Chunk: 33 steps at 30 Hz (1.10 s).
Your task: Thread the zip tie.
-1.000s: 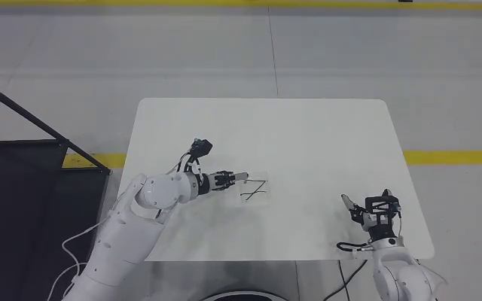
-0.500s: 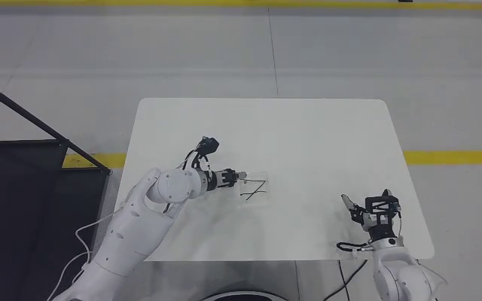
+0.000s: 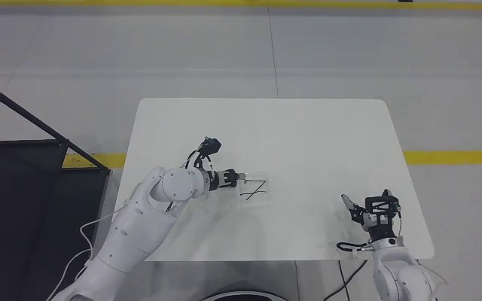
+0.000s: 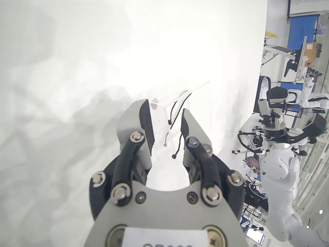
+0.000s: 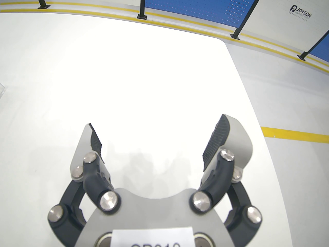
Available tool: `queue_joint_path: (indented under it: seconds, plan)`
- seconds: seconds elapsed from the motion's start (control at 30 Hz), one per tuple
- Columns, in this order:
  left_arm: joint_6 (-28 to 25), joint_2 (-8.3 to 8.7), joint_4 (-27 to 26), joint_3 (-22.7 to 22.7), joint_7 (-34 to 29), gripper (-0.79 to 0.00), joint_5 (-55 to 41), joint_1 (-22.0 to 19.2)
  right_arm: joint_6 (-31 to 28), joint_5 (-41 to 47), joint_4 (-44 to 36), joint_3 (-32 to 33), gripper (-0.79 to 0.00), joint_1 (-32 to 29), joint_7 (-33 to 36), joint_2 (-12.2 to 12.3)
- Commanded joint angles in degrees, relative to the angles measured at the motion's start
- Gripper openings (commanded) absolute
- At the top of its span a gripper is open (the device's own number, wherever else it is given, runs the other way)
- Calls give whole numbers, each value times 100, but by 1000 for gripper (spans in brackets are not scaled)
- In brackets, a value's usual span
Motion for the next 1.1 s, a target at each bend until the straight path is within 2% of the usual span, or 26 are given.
queue_joint_path:
  seconds: [0.0,0.3,0.43,0.8,1.07]
  plan:
    - [14,-3,14,14,1,-489,7,-10,0,0,0,0,0,0,0,0]
    - [51,-12,25,32,7,-539,-28,-29,0,0,0,0,0,0,0,0]
    - [76,-13,26,28,8,-606,-44,-32,0,0,0,0,0,0,0,0]
    - [65,-14,24,32,-5,-699,-71,-40,0,0,0,0,0,0,0,0]
    - [73,-5,-24,11,-9,-714,-47,-20,0,0,0,0,0,0,0,0]
